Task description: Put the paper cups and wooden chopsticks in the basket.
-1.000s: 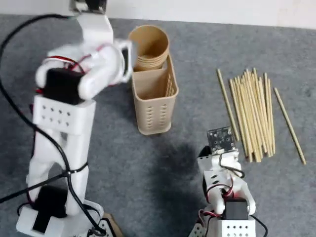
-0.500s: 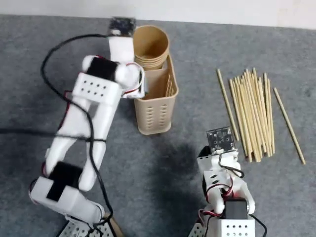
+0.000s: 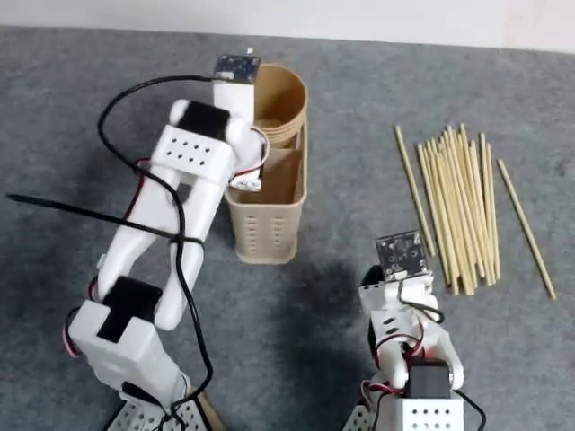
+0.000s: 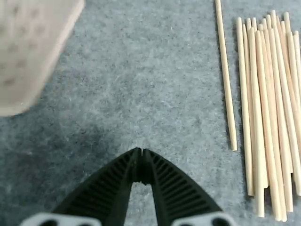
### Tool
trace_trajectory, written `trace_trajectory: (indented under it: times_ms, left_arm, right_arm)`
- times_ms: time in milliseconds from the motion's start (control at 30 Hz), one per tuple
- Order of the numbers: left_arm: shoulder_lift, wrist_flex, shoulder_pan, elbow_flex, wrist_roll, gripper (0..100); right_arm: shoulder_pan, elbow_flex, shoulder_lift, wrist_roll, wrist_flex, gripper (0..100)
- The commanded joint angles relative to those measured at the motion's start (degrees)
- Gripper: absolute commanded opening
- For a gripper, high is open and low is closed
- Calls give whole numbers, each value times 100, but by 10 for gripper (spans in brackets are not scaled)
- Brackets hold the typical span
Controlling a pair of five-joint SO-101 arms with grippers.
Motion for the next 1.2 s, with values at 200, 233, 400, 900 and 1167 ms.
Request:
trace_trajectory:
  times_ms: [200, 233, 400, 900, 1167]
  left_arm:
    - [-224, 993, 347, -945, -387, 6]
    - [-224, 993, 347, -857, -387, 6]
    - [-224, 202, 365, -611, -387, 5]
    - [163, -800, 681, -532, -387, 7]
    - [593, -782, 532, -716, -369, 134]
  right_arm:
    - [66, -31, -40, 26, -101, 17]
    - [66, -22, -40, 26, -101, 17]
    - [66, -13, -40, 26, -171, 17]
    - [66, 286, -40, 26, -418, 17]
    - [66, 295, -40, 26, -418, 17]
